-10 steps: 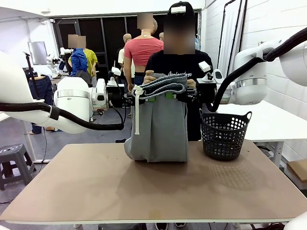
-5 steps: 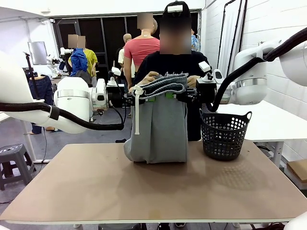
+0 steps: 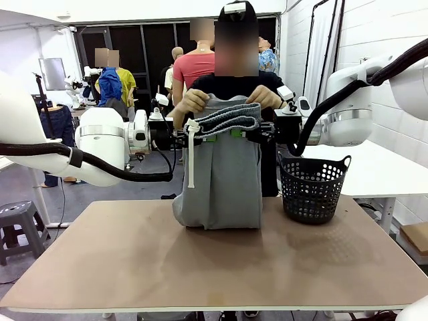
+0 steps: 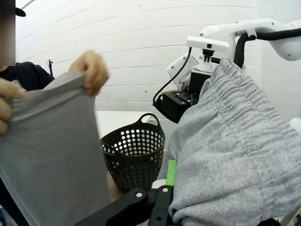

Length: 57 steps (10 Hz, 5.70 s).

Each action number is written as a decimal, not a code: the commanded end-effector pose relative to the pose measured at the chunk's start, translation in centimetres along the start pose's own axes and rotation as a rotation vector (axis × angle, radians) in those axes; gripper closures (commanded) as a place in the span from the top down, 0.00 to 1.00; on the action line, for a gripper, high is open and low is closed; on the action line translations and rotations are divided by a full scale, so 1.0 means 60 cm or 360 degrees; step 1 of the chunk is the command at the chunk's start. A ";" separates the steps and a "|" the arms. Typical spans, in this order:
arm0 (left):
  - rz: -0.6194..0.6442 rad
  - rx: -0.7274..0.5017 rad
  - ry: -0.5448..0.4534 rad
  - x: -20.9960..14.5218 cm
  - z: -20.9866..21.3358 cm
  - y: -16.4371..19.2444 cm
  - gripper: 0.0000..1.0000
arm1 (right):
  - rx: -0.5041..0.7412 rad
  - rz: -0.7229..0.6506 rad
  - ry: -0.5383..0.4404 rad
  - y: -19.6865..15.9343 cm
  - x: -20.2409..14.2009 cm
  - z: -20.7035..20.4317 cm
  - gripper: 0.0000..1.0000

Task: Fold the training pants.
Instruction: Release the ends of the Training pants and then grab the overlapped ends.

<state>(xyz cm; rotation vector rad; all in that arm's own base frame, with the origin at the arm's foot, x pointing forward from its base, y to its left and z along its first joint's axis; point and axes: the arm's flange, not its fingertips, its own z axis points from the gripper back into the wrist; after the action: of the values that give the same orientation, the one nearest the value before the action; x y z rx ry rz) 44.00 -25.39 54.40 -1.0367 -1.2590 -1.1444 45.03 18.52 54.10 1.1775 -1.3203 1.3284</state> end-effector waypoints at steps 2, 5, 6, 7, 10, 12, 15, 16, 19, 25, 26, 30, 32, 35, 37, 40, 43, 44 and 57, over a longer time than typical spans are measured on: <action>-0.0001 -0.0014 -0.0015 0.004 0.000 -0.001 0.00 | 0.0003 0.0010 -0.0024 0.007 0.001 0.000 0.00; -0.0001 -0.0014 -0.0015 0.004 0.000 -0.001 0.00 | 0.0003 0.0010 -0.0024 0.007 0.001 0.000 0.00; -0.0001 -0.0014 -0.0015 0.004 0.000 -0.001 0.00 | 0.0003 0.0010 -0.0024 0.007 0.001 0.000 0.00; -0.0001 -0.0014 -0.0015 0.004 0.000 -0.001 0.00 | 0.0003 0.0010 -0.0024 0.007 0.001 0.000 0.00; -0.0001 -0.0014 -0.0015 0.004 0.000 -0.001 0.00 | 0.0003 0.0010 -0.0024 0.007 0.001 0.000 0.00; -0.0001 -0.0014 -0.0015 0.004 0.000 -0.001 0.00 | 0.0003 0.0010 -0.0024 0.007 0.001 0.000 0.00; -0.0001 -0.0014 -0.0015 0.004 0.000 -0.001 0.00 | 0.0003 0.0010 -0.0024 0.007 0.001 0.000 0.00; -0.0001 -0.0014 -0.0015 0.004 0.000 -0.001 0.00 | 0.0003 0.0010 -0.0024 0.007 0.001 0.000 0.00; -0.0001 -0.0014 -0.0015 0.004 0.000 -0.001 0.00 | 0.0003 0.0010 -0.0024 0.007 0.001 0.000 0.00; -0.0001 -0.0014 -0.0015 0.004 0.000 -0.001 0.00 | 0.0003 0.0010 -0.0024 0.007 0.001 0.000 0.00; -0.0001 -0.0014 -0.0015 0.004 0.000 -0.001 0.00 | 0.0003 0.0010 -0.0024 0.007 0.001 0.000 0.00; -0.0001 -0.0014 -0.0015 0.004 0.000 -0.001 0.00 | 0.0003 0.0010 -0.0024 0.007 0.001 0.000 0.00; -0.0001 -0.0014 -0.0015 0.004 0.000 -0.001 0.00 | 0.0003 0.0010 -0.0024 0.007 0.001 0.000 0.00; -0.0001 -0.0014 -0.0015 0.004 0.000 -0.001 0.00 | 0.0003 0.0010 -0.0024 0.007 0.001 0.000 0.00; -0.0001 -0.0014 -0.0015 0.004 0.000 -0.001 0.00 | 0.0003 0.0010 -0.0024 0.007 0.001 0.000 0.00; -0.0001 -0.0014 -0.0015 0.004 0.000 -0.001 0.00 | 0.0003 0.0010 -0.0024 0.007 0.001 0.000 0.00; -0.0001 -0.0014 -0.0015 0.004 0.000 -0.001 0.00 | 0.0003 0.0010 -0.0024 0.007 0.001 0.000 0.00; -0.0001 -0.0014 -0.0015 0.004 0.000 -0.001 0.00 | 0.0003 0.0010 -0.0024 0.007 0.001 0.000 0.00; 0.0000 -0.0007 0.0001 -0.001 -0.002 -0.002 0.00 | 0.0002 -0.0001 -0.0001 0.001 0.000 0.000 0.00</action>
<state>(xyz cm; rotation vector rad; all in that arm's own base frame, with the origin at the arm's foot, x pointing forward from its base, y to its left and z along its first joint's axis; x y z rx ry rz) 43.92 -25.50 54.32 -1.0391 -1.2560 -1.1471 44.99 18.52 54.06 1.1791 -1.3194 1.3282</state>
